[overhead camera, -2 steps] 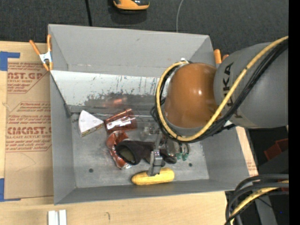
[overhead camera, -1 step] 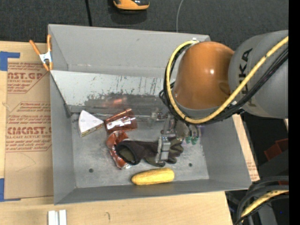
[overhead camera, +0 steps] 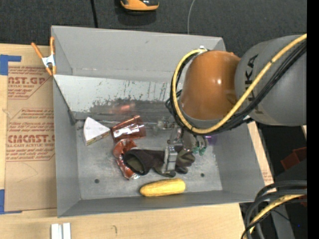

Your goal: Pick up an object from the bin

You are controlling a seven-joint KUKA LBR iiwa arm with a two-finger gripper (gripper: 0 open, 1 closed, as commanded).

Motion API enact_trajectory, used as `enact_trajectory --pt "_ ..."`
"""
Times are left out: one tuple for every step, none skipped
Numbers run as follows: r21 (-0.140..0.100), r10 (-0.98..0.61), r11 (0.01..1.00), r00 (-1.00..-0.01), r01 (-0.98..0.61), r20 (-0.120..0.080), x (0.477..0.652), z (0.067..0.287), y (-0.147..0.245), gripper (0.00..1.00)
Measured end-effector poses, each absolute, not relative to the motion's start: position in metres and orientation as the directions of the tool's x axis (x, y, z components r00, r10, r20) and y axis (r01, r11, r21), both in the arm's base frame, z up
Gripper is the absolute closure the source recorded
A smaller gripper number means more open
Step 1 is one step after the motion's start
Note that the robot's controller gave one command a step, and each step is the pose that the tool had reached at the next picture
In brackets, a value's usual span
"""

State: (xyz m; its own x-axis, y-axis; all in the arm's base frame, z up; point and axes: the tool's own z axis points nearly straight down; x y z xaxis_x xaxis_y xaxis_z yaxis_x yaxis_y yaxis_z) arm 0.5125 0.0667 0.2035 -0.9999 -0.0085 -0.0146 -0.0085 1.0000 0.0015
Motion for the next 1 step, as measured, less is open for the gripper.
enact_trajectory --pt "0.002 -0.005 1.000 -1.000 -0.005 -0.005 0.5069 0.1409 0.0716 0.00"
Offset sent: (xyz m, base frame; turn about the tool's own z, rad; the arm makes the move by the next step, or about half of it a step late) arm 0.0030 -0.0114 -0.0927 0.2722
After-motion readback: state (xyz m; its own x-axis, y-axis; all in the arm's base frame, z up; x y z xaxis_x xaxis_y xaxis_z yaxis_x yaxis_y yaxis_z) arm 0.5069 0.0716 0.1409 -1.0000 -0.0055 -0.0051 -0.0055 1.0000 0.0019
